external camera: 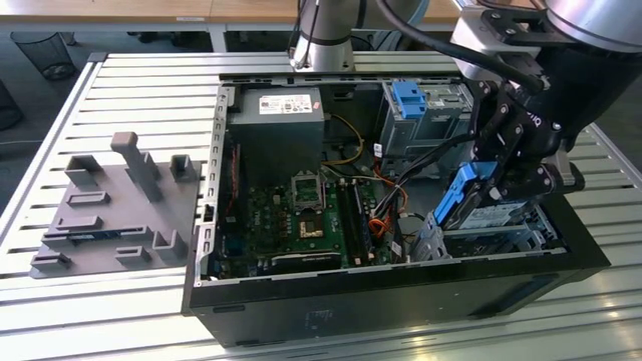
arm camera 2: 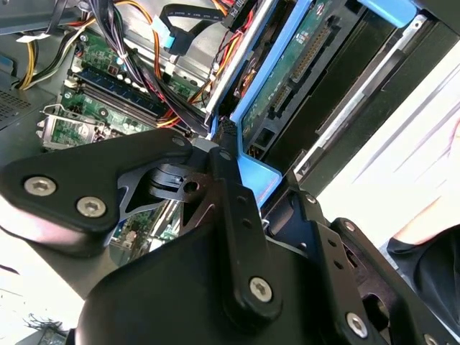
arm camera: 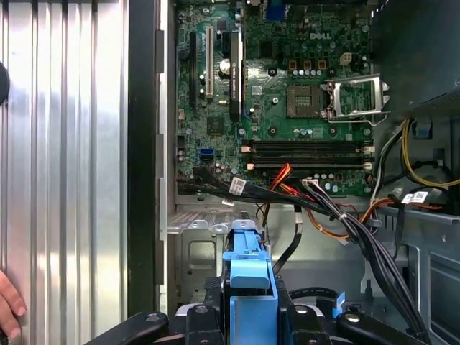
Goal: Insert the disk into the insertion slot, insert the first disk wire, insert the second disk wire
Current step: 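Insert the disk into the insertion slot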
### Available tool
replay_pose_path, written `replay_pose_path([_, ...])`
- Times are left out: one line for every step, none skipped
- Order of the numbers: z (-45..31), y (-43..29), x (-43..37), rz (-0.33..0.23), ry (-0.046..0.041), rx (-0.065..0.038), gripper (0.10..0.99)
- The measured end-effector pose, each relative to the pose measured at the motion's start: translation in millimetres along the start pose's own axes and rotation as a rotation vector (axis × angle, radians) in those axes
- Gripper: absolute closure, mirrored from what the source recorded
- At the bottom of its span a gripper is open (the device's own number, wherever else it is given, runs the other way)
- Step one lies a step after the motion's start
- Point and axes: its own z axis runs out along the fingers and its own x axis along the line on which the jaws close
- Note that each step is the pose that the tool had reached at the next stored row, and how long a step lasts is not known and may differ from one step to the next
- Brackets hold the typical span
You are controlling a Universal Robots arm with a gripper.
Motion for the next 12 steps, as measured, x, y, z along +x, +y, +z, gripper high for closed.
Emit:
replay_pose_path([0.2,0.0,0.0,0.0,0.0001,0.0,0.722])
replay_pose_path([0.5,0.0,0.0,0.0,-0.0001,0.0,0.722])
replay_pose_path([0.9,0.0,0.0,0.0,0.0,0.0,0.722])
replay_pose_path([1.2,0.0,0.0,0.0,0.0001,0.0,0.722])
replay_pose_path([1.7,0.0,0.0,0.0,0.0,0.0,0.722])
replay_pose_path([2.2,0.0,0.0,0.0,0.0,0.0,0.722])
replay_pose_path([2.7,-0.1,0.0,0.0,0.0,0.0,0.722])
replay_pose_path([3.3,-0.1,0.0,0.0,0.0001,0.0,0.722])
replay_pose_path([3.9,-0.1,0.0,0.0,0.0001,0.0,0.722])
replay_pose_path([4.6,-0.1,0.0,0.0,0.0,0.0,0.722])
replay_pose_path([5.1,-0.1,0.0,0.0,0.0001,0.0,0.722])
replay_pose_path([5.7,-0.1,0.0,0.0,0.0001,0.0,0.722])
